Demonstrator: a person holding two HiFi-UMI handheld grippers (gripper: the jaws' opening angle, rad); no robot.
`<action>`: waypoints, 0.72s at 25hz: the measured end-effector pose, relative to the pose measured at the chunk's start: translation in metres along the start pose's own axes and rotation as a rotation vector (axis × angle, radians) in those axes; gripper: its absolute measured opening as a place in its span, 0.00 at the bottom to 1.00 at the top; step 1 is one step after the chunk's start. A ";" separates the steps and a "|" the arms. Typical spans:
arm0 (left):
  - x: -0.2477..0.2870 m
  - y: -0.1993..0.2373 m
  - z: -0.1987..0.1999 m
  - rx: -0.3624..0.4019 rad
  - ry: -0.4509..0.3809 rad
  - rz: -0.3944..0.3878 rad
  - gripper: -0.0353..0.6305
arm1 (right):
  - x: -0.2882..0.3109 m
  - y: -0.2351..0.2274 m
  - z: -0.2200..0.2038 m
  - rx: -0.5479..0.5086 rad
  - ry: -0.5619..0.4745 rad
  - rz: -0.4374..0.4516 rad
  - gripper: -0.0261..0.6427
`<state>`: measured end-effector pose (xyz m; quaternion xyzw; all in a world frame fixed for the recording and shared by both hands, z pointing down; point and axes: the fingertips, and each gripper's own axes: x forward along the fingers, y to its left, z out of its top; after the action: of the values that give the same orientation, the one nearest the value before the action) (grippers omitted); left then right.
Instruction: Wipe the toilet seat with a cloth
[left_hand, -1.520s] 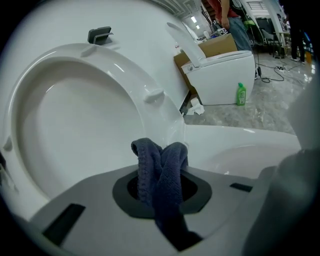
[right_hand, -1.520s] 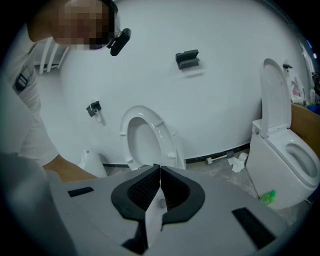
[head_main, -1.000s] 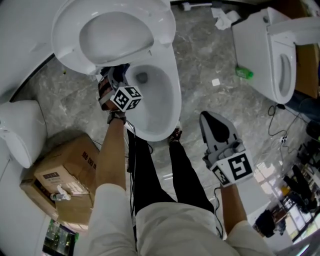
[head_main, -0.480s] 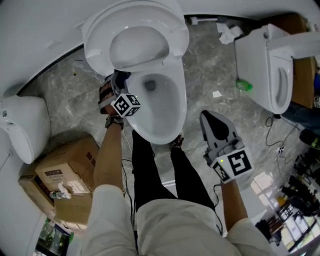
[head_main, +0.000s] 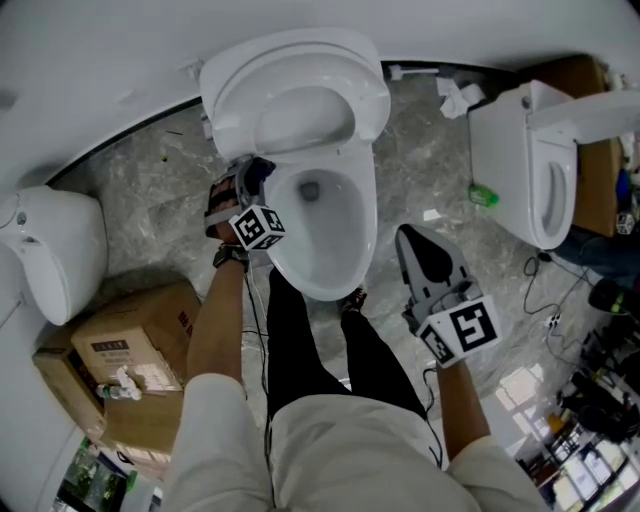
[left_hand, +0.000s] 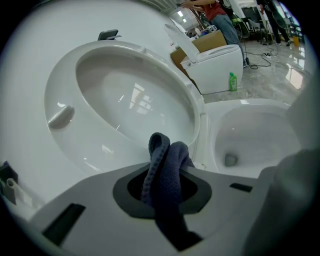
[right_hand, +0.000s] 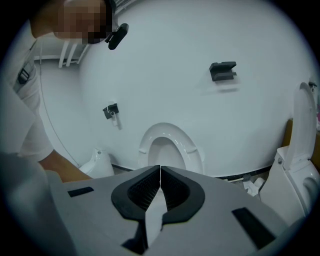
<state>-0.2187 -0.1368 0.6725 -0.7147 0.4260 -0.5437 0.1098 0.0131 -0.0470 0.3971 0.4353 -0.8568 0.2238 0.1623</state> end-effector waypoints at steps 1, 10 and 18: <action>-0.002 0.005 0.000 0.000 -0.004 0.007 0.13 | 0.001 0.002 0.002 0.002 -0.002 0.001 0.08; -0.016 0.056 0.000 -0.074 -0.032 0.058 0.13 | 0.013 0.016 0.017 0.004 -0.013 0.006 0.08; -0.048 0.107 0.025 -0.202 -0.136 0.147 0.13 | 0.027 0.022 0.038 -0.015 -0.034 0.016 0.08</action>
<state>-0.2516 -0.1748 0.5642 -0.7245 0.5212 -0.4387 0.1053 -0.0229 -0.0737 0.3722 0.4308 -0.8646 0.2113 0.1491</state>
